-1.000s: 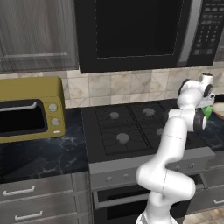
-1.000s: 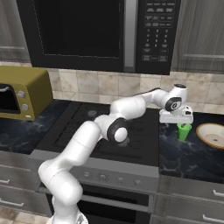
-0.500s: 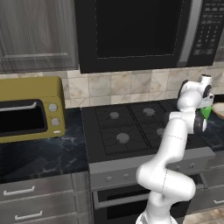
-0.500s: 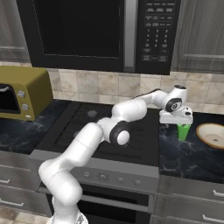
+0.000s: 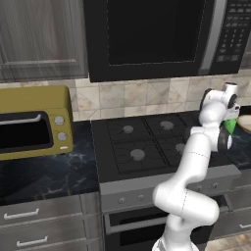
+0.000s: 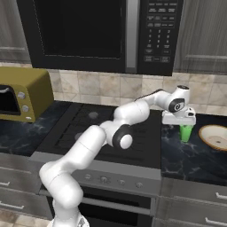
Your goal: Pick the cup and bowl from the counter and place them on the counter next to the sink.
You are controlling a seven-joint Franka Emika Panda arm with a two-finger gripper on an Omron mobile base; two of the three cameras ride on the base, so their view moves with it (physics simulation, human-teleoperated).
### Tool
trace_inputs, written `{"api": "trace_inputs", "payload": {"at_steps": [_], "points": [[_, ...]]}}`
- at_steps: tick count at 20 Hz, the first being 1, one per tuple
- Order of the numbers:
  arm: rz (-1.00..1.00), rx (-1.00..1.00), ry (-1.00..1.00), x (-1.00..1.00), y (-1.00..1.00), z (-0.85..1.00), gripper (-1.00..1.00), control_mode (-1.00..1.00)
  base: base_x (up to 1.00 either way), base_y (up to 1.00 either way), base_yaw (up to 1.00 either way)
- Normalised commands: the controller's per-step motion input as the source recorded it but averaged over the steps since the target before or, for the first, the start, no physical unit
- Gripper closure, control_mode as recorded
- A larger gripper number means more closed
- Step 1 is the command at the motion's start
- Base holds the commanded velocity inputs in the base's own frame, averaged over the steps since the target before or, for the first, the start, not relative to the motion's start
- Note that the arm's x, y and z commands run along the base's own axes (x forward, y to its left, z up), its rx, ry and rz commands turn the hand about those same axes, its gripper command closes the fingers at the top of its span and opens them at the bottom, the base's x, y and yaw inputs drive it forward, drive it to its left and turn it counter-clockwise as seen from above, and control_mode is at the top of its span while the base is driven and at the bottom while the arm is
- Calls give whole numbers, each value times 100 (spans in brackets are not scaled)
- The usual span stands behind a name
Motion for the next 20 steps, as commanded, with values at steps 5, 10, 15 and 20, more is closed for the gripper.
{"api": "trace_inputs", "payload": {"at_steps": [5,10,15,20], "points": [[0,0,0,0,0,0,100,-100,0,0,0],[0,2,-3,-17,-7,3,100,-100,0,0,0],[0,8,-2,-40,-20,30,100,-100,0,0,0],[0,10,-10,-21,-8,31,100,-100,0,0,0]]}}
